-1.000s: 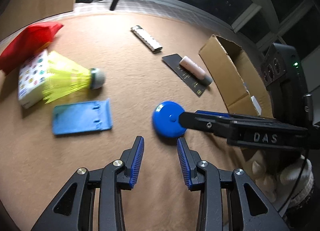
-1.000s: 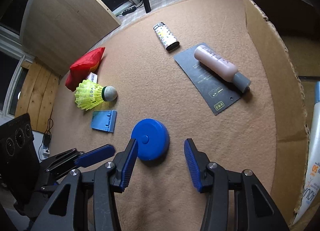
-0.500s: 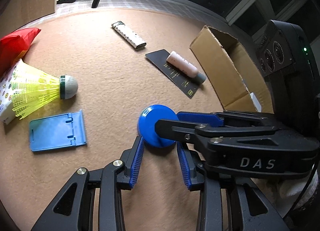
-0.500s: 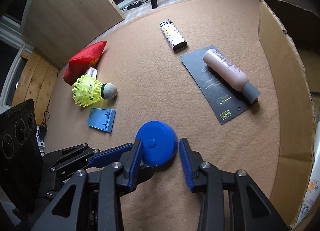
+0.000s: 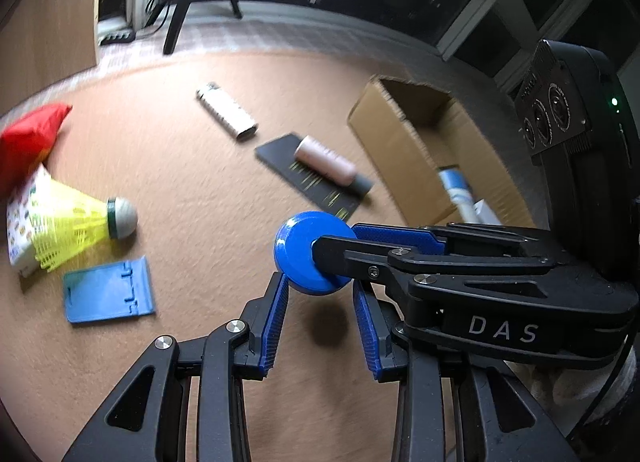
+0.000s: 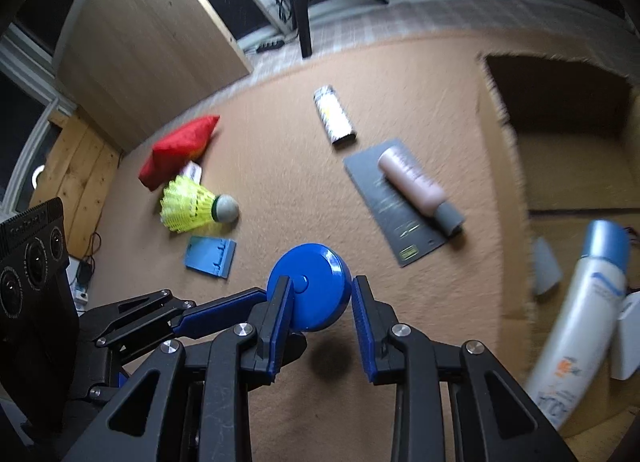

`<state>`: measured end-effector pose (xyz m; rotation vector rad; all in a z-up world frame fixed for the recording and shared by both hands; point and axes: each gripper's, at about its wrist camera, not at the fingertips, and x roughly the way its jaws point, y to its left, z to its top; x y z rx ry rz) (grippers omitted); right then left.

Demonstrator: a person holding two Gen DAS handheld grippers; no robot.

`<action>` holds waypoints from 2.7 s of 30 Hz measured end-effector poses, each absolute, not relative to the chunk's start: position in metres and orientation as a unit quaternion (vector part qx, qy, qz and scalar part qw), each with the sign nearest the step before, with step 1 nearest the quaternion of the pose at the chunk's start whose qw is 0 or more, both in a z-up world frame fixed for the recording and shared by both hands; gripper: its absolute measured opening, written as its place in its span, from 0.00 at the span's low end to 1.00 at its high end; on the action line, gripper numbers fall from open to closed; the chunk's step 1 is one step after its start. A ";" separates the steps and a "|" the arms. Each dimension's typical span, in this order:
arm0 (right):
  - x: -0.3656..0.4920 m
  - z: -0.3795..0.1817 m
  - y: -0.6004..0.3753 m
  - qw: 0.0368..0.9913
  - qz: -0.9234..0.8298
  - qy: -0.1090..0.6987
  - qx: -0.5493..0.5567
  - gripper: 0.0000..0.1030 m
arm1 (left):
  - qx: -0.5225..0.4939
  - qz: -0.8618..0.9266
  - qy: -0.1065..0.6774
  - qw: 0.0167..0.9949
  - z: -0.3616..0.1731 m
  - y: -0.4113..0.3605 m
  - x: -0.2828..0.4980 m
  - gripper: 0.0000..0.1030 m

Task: Organize objects
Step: 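Lift the tape measure with the right tool and carry it over the box, then open the right tool to drop the tape measure into the box, then move the right tool back to the red pouch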

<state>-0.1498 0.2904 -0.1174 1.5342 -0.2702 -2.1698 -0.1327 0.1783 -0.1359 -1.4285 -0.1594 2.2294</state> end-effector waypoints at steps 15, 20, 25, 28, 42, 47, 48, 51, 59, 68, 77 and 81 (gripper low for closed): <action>-0.125 -0.063 0.384 0.182 -0.835 -0.121 0.506 0.27 | -0.473 0.825 -0.002 0.308 -0.083 0.276 -0.127 0.34; -0.117 -0.066 0.414 0.156 -0.838 -0.132 0.506 0.27 | -0.474 0.815 0.010 0.333 -0.084 0.310 -0.124 0.34; -0.113 -0.074 0.433 0.139 -0.836 -0.141 0.512 0.27 | -0.483 0.804 0.020 0.347 -0.093 0.334 -0.123 0.34; -0.112 -0.078 0.440 0.133 -0.835 -0.143 0.514 0.27 | -0.485 0.801 0.028 0.350 -0.097 0.344 -0.122 0.35; -0.108 -0.077 0.449 0.099 -0.847 -0.125 0.507 0.40 | -0.479 0.810 0.061 0.331 -0.102 0.347 -0.118 0.39; -0.106 -0.073 0.448 0.089 -0.853 -0.118 0.500 0.48 | -0.473 0.819 0.065 0.317 -0.099 0.339 -0.119 0.47; -0.106 -0.072 0.448 0.086 -0.854 -0.116 0.499 0.51 | -0.470 0.823 0.068 0.312 -0.098 0.336 -0.118 0.48; -0.105 -0.070 0.446 0.083 -0.856 -0.115 0.498 0.52 | -0.462 0.831 0.079 0.299 -0.094 0.329 -0.115 0.50; -0.107 -0.069 0.428 0.085 -0.856 -0.110 0.499 0.57 | -0.458 0.850 0.082 0.246 -0.092 0.294 -0.110 0.74; -0.108 -0.074 0.385 0.101 -0.852 -0.082 0.508 0.57 | -0.471 0.861 0.065 0.181 -0.096 0.237 -0.111 0.84; -0.114 -0.083 0.330 0.135 -0.844 -0.052 0.517 0.57 | -0.490 0.863 0.017 0.118 -0.100 0.165 -0.109 0.84; -0.116 -0.087 0.309 0.148 -0.839 -0.041 0.522 0.57 | -0.495 0.864 0.007 0.096 -0.104 0.138 -0.105 0.84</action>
